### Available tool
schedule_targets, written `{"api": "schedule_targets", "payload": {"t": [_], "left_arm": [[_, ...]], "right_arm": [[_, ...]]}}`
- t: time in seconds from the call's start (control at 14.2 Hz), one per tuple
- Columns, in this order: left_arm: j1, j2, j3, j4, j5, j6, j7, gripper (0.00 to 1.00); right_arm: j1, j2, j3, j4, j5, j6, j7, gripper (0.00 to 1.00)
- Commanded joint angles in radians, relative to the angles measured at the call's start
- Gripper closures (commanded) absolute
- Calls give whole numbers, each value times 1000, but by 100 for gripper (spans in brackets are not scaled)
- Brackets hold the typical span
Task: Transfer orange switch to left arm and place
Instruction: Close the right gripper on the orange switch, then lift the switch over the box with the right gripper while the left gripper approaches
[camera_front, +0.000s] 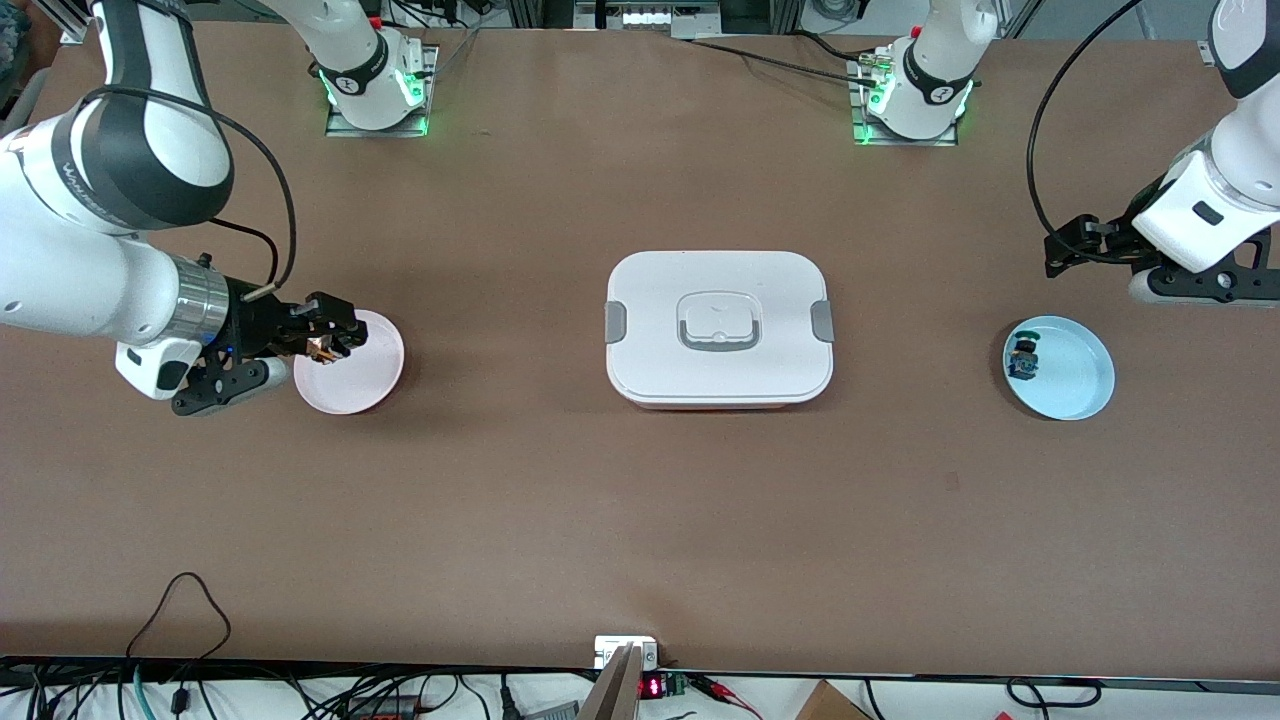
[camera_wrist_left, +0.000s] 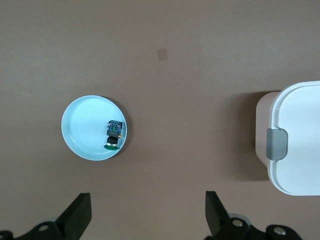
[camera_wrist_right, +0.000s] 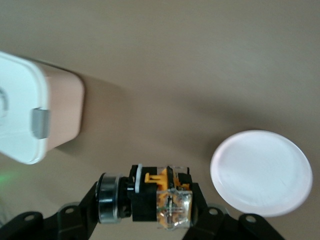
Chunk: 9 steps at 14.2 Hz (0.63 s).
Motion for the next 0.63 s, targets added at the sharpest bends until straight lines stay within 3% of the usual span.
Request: {"api": "schedule_targets", "payload": {"t": [0.0, 0.56], "left_arm": [[-2, -3, 7, 0, -12, -17, 9, 0], [104, 20, 7, 0, -217, -135, 9, 0]], "right_arm": [[3, -24, 5, 12, 102, -7, -131, 100], [44, -27, 5, 38, 431, 85, -721, 100]]}}
